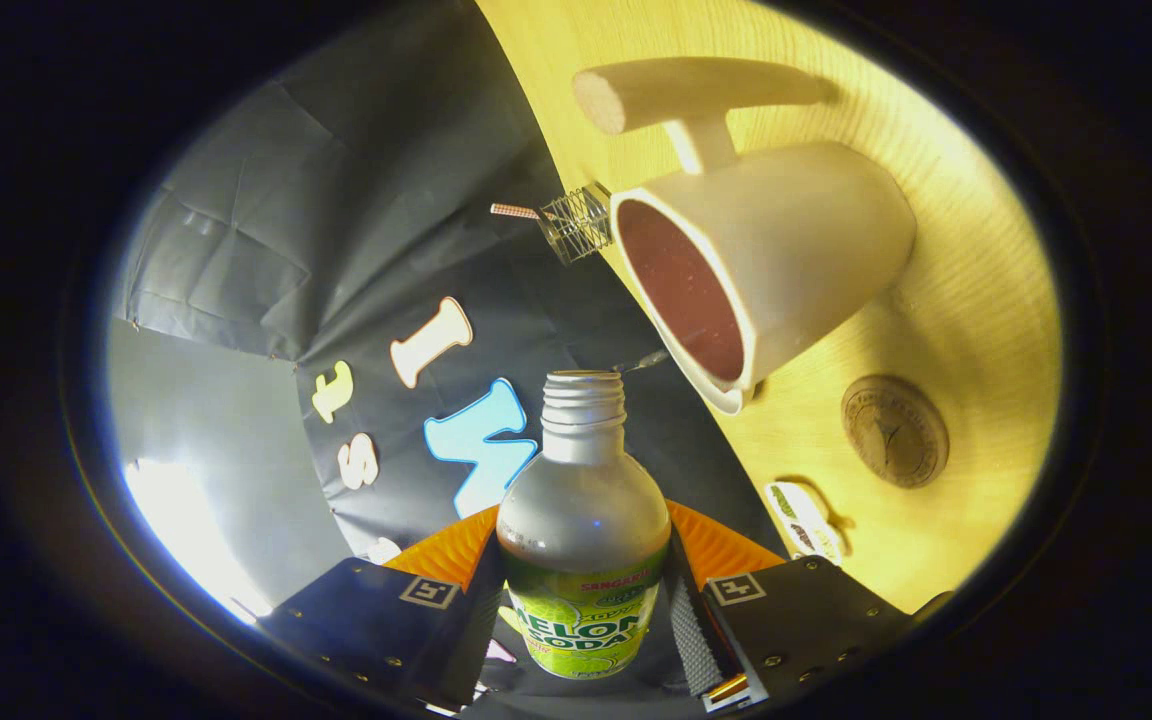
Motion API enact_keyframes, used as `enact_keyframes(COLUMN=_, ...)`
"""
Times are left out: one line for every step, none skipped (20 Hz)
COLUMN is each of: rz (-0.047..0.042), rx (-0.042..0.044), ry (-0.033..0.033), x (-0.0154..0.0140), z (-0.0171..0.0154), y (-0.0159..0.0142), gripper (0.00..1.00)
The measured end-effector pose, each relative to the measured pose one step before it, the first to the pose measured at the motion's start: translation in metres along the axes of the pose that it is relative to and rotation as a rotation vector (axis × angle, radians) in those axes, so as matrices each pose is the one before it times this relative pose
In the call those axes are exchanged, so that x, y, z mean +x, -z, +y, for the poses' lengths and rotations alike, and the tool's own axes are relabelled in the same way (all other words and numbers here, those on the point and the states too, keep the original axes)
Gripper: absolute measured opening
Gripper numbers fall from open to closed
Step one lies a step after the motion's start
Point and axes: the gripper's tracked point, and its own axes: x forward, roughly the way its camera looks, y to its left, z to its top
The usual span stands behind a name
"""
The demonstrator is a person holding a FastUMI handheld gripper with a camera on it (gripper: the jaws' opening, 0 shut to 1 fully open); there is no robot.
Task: Take the bottle from table, then pour the juice into the cup, finally place the bottle on the coaster
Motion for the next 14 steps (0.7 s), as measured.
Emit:
enact_keyframes(rz=-0.00146, rx=-0.01034, ry=0.00505, x=-0.00031, z=-0.00246, y=-0.00279, gripper=0.75)
enact_keyframes(rz=0.00016, rx=-0.00868, ry=0.00431, x=-0.00025, z=-0.00358, y=-0.00276, gripper=0.75)
enact_keyframes(rz=0.00099, rx=-0.00795, ry=0.00329, x=-0.00079, z=-0.00241, y=-0.00167, gripper=0.75)
enact_keyframes(rz=0.00242, rx=-0.00835, ry=0.00274, x=-0.00007, z=-0.00236, y=-0.00098, gripper=0.75)
enact_keyframes(rz=0.00172, rx=-0.00953, ry=0.00315, x=-0.00026, z=-0.00157, y=-0.0013, gripper=0.75)
enact_keyframes(rz=0.00384, rx=-0.01081, ry=0.00204, x=0.00119, z=-0.00075, y=-0.00041, gripper=0.75)
enact_keyframes(rz=0.00705, rx=-0.01172, ry=0.0024, x=0.00036, z=-0.00011, y=0.00171, gripper=0.75)
enact_keyframes(rz=0.00788, rx=-0.01517, ry=0.0021, x=0.00125, z=-0.00049, y=0.00081, gripper=0.75)
enact_keyframes(rz=0.00108, rx=-0.01904, ry=0.00305, x=-0.0015, z=0.00015, y=-0.00171, gripper=0.75)
enact_keyframes(rz=0.00233, rx=-0.01961, ry=0.00501, x=0.0, z=-0.00163, y=-0.00068, gripper=0.75)
enact_keyframes(rz=0.00071, rx=-0.01624, ry=0.00318, x=-0.00129, z=-0.00084, y=-0.00044, gripper=0.75)
enact_keyframes(rz=0.00269, rx=-0.01479, ry=0.00332, x=0.00002, z=-0.00141, y=-0.00165, gripper=0.75)
enact_keyframes(rz=0.00025, rx=-0.01859, ry=0.00102, x=-0.00088, z=0.00047, y=-0.00239, gripper=0.75)
enact_keyframes(rz=0.00124, rx=-0.02153, ry=0.00491, x=0.00078, z=-0.00127, y=-0.00175, gripper=0.75)
